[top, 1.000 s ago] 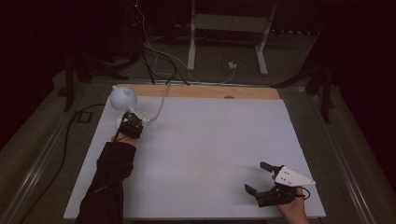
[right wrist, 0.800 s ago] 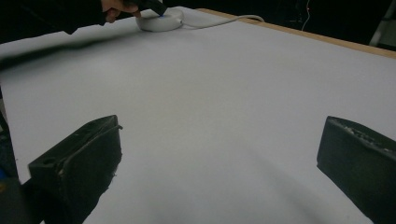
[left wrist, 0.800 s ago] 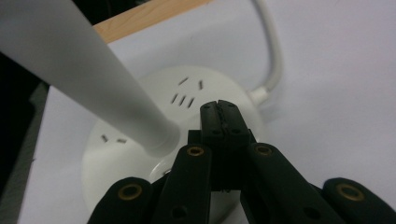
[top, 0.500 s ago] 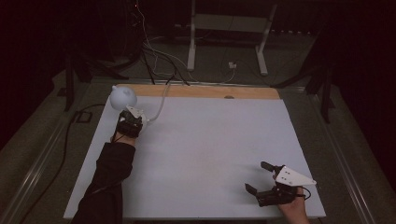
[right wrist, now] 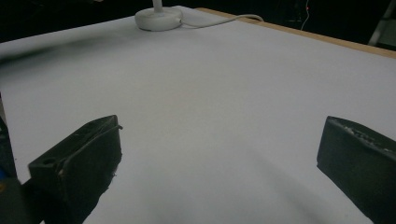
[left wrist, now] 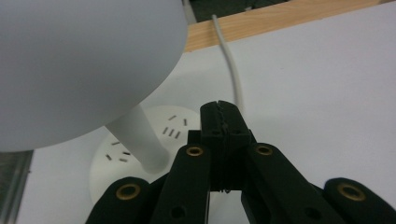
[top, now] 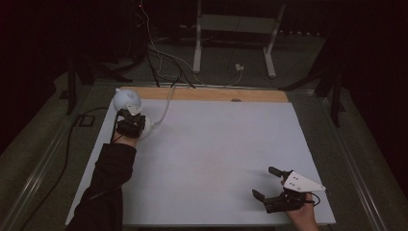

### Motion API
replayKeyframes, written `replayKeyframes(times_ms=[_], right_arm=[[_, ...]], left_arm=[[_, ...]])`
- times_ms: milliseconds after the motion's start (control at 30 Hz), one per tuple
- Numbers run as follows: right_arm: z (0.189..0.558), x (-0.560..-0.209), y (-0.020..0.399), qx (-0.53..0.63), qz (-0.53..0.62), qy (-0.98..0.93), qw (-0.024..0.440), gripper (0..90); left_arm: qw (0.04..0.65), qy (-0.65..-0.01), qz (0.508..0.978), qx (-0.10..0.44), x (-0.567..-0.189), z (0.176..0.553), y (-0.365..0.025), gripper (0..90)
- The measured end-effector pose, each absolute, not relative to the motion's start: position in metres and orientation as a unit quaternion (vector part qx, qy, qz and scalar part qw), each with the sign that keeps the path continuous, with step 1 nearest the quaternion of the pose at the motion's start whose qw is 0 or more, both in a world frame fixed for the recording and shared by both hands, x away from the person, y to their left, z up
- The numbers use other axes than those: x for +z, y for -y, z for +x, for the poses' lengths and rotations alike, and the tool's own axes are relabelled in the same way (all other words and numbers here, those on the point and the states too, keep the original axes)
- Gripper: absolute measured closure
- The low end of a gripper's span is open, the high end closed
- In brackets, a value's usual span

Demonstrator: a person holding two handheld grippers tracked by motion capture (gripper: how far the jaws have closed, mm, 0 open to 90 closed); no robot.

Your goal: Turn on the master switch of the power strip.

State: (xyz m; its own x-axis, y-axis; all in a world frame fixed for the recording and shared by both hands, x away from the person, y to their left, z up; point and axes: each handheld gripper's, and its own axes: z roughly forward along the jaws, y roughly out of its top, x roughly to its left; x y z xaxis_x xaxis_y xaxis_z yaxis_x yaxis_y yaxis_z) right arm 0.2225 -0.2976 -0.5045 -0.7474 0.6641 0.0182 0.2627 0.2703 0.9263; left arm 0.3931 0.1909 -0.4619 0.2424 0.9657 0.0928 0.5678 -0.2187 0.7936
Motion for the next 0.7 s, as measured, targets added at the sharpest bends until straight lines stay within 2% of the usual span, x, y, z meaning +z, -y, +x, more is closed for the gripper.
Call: replayKeyframes(times_ms=[100,167,300,467,500,700], right_arm=[[0.223,-0.505,0.298,0.526,0.301,-0.772,0.191,0.0],[0.223,-0.505,0.298,0.526,0.301,-0.772,0.191,0.0],[0.223,-0.505,0.298,0.525,0.301,-0.773,0.191,0.0],[0.223,-0.505,0.297,0.525,0.302,-0.773,0.19,0.0],[0.223,-0.505,0.297,0.525,0.302,-0.773,0.19,0.0],[0.223,-0.505,0.297,0.524,0.302,-0.773,0.192,0.0]], left_arm=[[0.344,-0.523,0.726,0.284,-0.457,0.389,-0.192,90.0],[0.361,-0.519,0.727,0.268,-0.452,0.386,-0.195,84.0],[0.372,-0.512,0.729,0.26,-0.447,0.381,-0.196,80.0],[0.387,-0.507,0.729,0.25,-0.438,0.372,-0.198,60.5],[0.389,-0.503,0.731,0.248,-0.437,0.371,-0.198,60.5],[0.399,-0.484,0.745,0.225,-0.433,0.361,-0.197,34.7]])
